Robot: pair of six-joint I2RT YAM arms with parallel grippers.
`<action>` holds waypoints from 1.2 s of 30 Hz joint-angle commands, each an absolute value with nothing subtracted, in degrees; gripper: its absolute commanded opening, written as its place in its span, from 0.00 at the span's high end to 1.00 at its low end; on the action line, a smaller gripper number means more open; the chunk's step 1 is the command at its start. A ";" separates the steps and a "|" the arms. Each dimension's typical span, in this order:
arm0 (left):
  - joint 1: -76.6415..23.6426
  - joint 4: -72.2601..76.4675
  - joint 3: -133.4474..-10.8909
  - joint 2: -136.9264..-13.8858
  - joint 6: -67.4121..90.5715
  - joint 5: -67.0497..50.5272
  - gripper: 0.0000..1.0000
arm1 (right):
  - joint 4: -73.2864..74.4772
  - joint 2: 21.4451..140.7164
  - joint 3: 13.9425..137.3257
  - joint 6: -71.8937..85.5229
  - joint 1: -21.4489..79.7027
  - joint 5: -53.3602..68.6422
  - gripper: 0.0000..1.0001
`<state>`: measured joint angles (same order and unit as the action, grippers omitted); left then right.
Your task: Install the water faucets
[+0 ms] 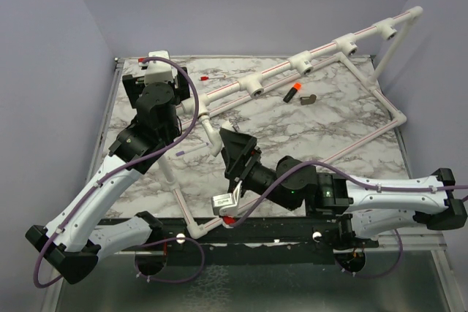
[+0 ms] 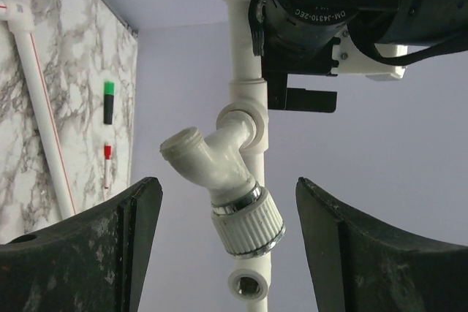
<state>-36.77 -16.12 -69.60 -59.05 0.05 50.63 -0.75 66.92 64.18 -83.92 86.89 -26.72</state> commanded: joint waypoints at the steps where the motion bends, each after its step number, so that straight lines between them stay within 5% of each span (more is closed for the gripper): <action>1: -37.36 -20.74 -67.50 -59.08 -0.98 50.99 0.01 | -4.23 68.70 64.20 -100.53 86.75 -29.48 0.21; 15: -37.40 -20.65 -67.24 -58.79 -0.79 50.57 0.01 | -9.89 73.90 64.13 -100.88 86.73 -31.11 0.35; 25: -37.39 -20.68 -67.32 -58.94 -0.64 50.46 0.01 | -12.12 74.72 62.93 -98.26 86.24 -31.79 0.62; 33: -37.40 -20.74 -67.59 -59.02 -0.79 50.69 0.01 | -18.89 74.45 60.59 -91.16 86.04 -32.48 0.99; 36: -37.35 -20.74 -67.68 -59.08 -0.79 50.69 0.01 | -23.68 74.39 59.21 -84.09 86.04 -31.23 1.00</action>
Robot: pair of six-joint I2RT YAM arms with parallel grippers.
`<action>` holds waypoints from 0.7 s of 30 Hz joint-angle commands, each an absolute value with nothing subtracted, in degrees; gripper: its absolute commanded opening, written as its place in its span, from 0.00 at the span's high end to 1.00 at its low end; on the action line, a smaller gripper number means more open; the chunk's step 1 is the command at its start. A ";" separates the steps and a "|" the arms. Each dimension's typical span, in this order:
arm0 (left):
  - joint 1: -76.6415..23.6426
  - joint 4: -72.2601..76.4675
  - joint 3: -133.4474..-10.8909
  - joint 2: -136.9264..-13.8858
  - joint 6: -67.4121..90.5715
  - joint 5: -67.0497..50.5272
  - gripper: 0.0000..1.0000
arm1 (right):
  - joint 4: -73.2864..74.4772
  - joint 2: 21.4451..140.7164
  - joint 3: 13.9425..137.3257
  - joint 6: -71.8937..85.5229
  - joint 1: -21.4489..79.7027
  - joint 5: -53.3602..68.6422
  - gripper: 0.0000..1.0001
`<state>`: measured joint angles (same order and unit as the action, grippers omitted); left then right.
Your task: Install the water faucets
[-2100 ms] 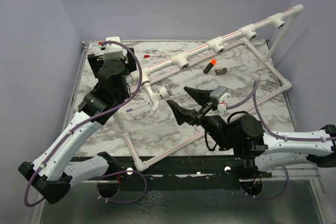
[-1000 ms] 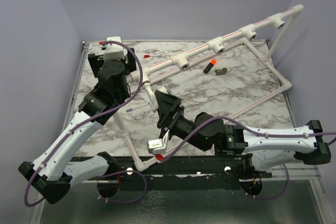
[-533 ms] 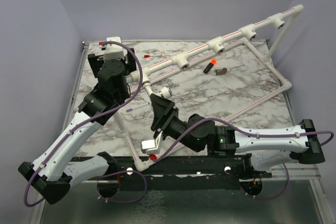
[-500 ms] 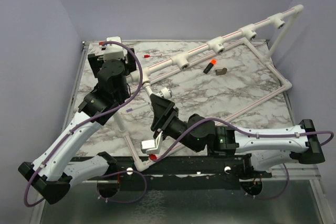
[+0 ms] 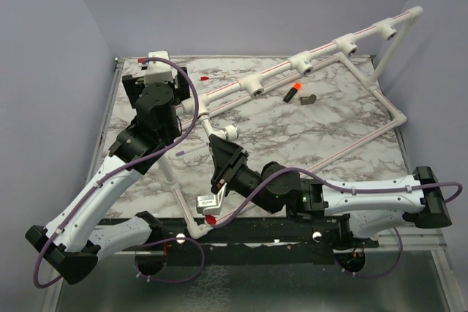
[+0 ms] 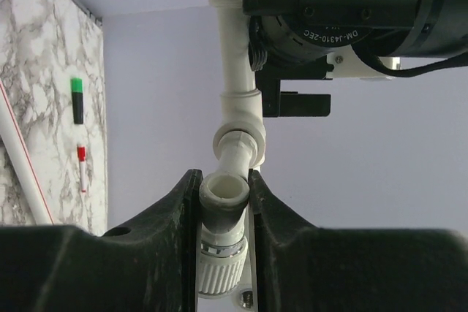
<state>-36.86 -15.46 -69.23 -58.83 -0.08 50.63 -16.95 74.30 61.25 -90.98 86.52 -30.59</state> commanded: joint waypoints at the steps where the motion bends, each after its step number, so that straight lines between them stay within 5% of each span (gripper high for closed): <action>1: -37.43 -20.81 -67.75 -59.14 -0.79 50.71 0.01 | -25.48 74.62 58.78 -81.66 86.09 -31.01 0.99; 13: -37.52 -21.18 -67.68 -59.02 -0.61 50.46 0.01 | -57.22 81.64 54.92 -53.70 86.04 -36.86 1.00; 21: -37.70 -20.84 -66.90 -58.46 -0.62 50.61 0.01 | -65.79 80.95 54.40 -30.53 86.06 -44.94 0.99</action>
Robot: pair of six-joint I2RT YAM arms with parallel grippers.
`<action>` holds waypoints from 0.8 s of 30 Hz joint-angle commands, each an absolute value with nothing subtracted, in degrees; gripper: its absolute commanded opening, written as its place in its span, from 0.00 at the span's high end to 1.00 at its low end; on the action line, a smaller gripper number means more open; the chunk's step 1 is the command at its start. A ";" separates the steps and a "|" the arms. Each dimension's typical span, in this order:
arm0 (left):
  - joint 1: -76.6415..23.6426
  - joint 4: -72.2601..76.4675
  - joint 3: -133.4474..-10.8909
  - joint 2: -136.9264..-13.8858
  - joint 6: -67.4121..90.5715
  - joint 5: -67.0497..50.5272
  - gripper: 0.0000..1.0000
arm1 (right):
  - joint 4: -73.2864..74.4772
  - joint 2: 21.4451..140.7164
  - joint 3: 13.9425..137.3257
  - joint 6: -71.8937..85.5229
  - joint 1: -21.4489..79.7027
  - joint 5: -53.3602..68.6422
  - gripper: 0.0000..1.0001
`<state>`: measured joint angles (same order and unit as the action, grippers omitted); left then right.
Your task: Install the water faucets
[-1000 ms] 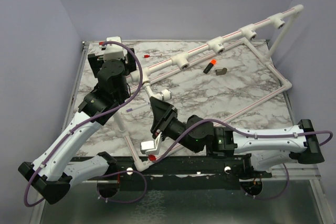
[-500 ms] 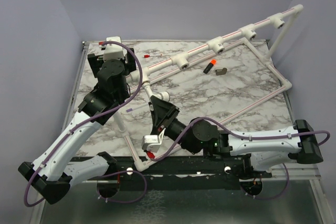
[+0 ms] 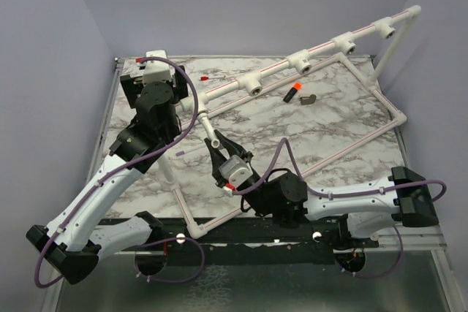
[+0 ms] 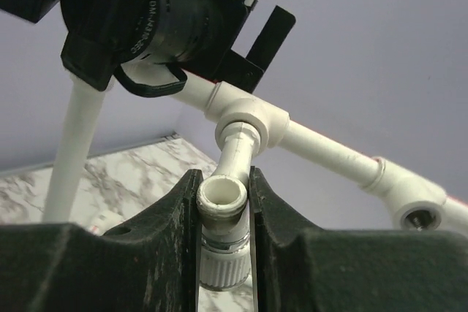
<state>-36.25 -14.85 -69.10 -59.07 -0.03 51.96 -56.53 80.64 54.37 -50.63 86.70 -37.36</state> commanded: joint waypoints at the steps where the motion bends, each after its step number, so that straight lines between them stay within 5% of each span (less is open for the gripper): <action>1: -37.69 -20.83 -66.89 -58.48 -0.62 50.58 0.01 | -67.20 80.95 54.24 -28.18 86.05 -46.39 1.00; 13: -37.83 -21.35 -67.94 -58.82 -0.22 49.64 0.01 | -71.89 82.39 55.82 5.68 85.88 -62.95 1.00; 24: -37.86 -20.86 -67.24 -57.65 -0.19 49.83 0.01 | -22.77 77.78 62.59 62.93 83.81 -65.75 1.00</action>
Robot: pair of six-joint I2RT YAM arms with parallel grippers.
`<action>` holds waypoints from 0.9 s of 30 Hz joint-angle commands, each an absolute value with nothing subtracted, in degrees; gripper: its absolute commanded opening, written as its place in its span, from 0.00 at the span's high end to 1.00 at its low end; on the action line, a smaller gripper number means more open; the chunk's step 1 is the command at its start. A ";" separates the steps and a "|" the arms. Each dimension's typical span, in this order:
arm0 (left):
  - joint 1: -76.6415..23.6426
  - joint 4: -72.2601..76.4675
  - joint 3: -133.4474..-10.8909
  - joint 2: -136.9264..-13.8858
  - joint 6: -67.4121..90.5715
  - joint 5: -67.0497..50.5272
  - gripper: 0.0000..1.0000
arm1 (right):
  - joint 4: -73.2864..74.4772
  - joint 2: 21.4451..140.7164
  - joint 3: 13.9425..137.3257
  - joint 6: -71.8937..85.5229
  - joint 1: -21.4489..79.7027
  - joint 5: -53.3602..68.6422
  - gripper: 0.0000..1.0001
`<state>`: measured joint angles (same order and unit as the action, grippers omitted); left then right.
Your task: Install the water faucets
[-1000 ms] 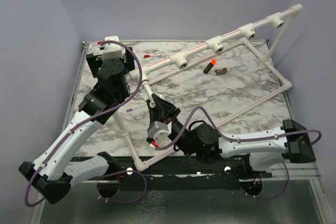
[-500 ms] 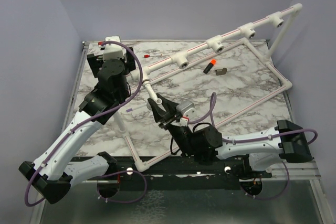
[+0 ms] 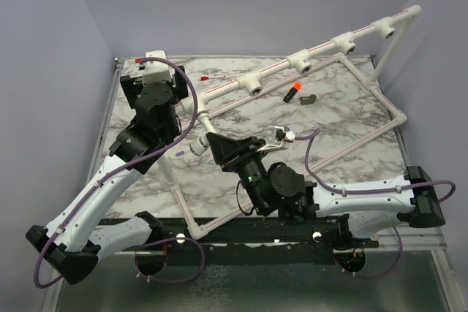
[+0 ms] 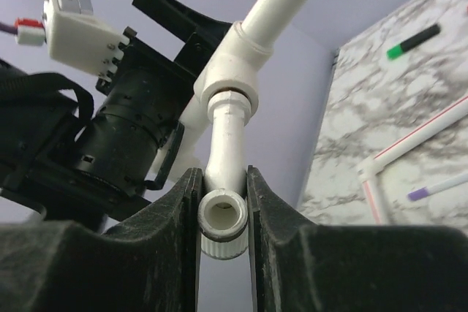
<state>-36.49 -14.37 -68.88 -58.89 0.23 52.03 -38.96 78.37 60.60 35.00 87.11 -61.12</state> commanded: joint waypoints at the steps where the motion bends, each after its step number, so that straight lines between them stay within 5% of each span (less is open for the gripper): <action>1: -37.91 -20.87 -67.31 -57.60 -0.25 49.81 0.01 | -21.43 77.54 62.54 65.95 83.77 -65.56 1.00; 12: -38.22 -21.00 -67.06 -56.94 -0.26 49.84 0.01 | -17.33 74.91 60.09 80.45 83.72 -61.41 0.99; 21: -38.21 -21.08 -67.06 -57.11 -0.21 50.05 0.01 | -18.80 72.67 57.72 74.76 83.67 -61.08 0.56; 27: -38.22 -21.17 -67.31 -57.39 -0.21 50.32 0.01 | -20.48 69.35 55.23 69.04 83.68 -61.20 0.42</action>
